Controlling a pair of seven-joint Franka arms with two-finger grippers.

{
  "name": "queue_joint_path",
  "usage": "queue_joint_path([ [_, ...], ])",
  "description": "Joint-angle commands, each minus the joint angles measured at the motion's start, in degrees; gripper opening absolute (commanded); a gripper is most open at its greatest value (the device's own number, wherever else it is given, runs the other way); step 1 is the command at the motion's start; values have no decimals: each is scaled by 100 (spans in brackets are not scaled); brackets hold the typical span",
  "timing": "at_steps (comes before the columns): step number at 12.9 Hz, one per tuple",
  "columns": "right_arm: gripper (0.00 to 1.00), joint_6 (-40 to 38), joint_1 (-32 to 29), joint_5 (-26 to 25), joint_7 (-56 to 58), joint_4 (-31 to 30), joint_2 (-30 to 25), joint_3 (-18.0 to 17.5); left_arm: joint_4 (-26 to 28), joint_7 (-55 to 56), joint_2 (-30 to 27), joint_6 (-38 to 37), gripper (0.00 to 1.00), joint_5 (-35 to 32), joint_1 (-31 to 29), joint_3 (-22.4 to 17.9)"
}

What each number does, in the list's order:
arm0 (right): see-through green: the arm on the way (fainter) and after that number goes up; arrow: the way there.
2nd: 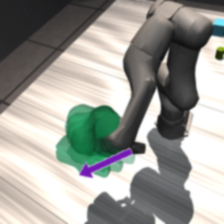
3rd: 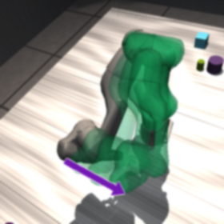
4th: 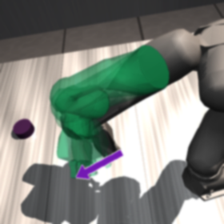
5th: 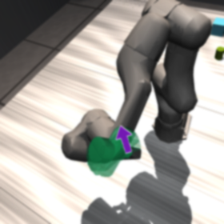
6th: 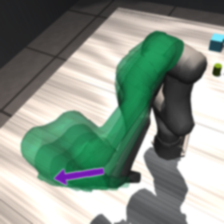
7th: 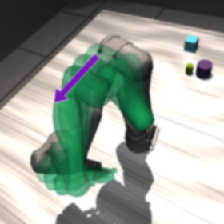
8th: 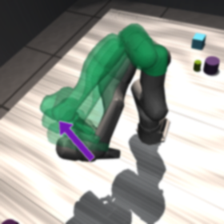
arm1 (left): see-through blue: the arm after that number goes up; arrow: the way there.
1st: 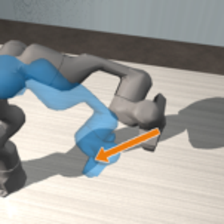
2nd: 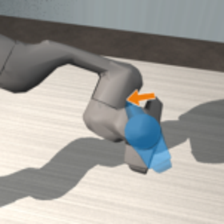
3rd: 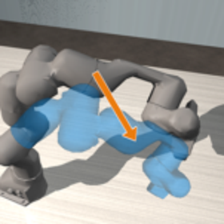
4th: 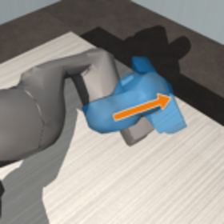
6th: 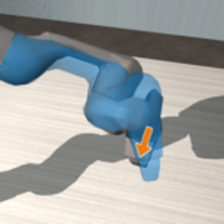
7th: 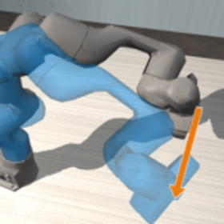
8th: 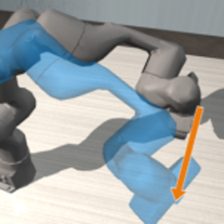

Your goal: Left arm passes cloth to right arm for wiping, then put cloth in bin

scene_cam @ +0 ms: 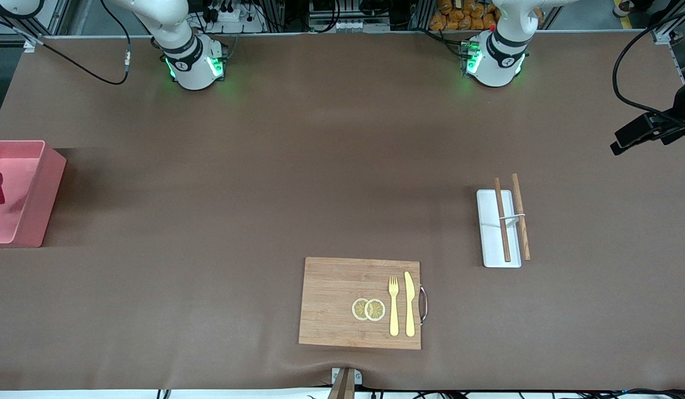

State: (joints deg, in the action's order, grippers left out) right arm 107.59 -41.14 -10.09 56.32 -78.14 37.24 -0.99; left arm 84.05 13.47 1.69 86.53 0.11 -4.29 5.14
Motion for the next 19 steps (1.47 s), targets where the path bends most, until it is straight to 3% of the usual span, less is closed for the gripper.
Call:
queue_joint_path([
  [1, 100, -298, -166, 25, 116, 159, -76, -147, 6, -117, -99, -57, 100, -20, 7, -13],
  [4, 100, -1026, 9, 199, 20, 168, -339, -217, 6, -126, -99, -57, 100, -3, 7, -13],
  [8, 100, -1915, 886, 376, -1243, 142, -893, -235, -2, -134, -99, -57, 100, -11, 7, 13],
  [12, 100, -2803, 1923, 569, -3183, 142, -1481, -261, 6, -643, -117, -179, 100, -20, -10, -39],
  [19, 100, -3200, 3084, 912, -6263, -8, -2729, -639, 50, -767, -275, -382, 100, -82, -2, -48],
])
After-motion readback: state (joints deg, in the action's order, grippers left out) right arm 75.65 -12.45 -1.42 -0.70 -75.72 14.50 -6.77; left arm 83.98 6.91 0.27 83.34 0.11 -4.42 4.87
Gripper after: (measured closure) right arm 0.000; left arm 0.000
